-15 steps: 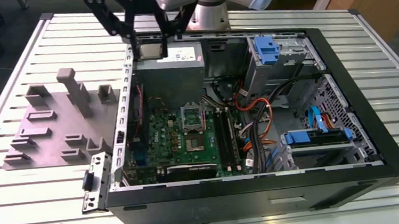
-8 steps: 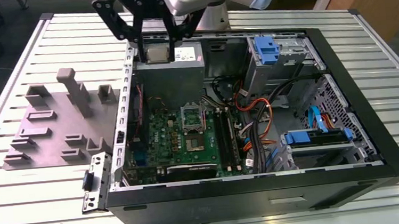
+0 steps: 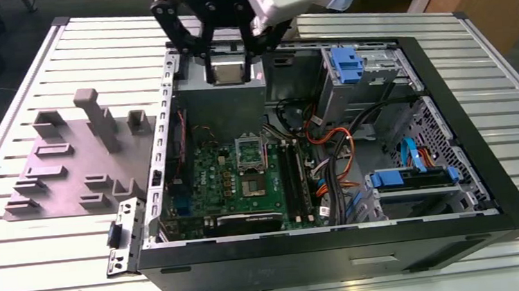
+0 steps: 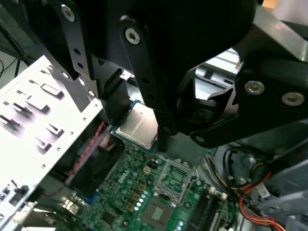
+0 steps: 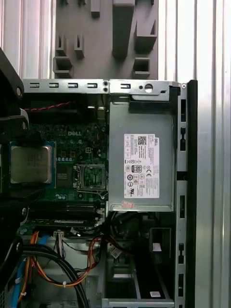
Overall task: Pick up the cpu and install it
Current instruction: 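Pick up the cpu and move it towards the insertion slot, then place the cpu into insertion slot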
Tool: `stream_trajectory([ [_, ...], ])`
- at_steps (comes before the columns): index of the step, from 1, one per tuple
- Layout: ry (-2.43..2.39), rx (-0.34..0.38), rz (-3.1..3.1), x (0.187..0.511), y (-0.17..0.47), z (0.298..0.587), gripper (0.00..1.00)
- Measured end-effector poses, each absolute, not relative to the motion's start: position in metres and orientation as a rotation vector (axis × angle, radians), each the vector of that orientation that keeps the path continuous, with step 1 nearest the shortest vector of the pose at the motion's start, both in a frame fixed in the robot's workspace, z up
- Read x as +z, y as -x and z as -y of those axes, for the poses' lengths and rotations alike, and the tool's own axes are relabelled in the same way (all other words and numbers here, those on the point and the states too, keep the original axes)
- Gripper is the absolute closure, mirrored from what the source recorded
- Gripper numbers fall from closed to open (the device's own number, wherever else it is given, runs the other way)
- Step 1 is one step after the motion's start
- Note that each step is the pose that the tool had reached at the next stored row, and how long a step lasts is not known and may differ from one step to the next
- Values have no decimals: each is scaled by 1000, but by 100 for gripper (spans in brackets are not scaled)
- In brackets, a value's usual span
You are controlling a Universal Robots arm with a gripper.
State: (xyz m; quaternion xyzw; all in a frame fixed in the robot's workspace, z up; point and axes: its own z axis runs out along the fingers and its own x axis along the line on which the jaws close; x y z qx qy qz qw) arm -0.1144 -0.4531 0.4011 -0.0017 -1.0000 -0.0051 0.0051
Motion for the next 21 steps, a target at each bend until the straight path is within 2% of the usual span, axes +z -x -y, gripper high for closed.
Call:
stream_trajectory([
  [11, 5, -16, 3131, 398, 70, 456, 53],
  [21, 5, -16, 3131, 397, 66, 458, 53],
])
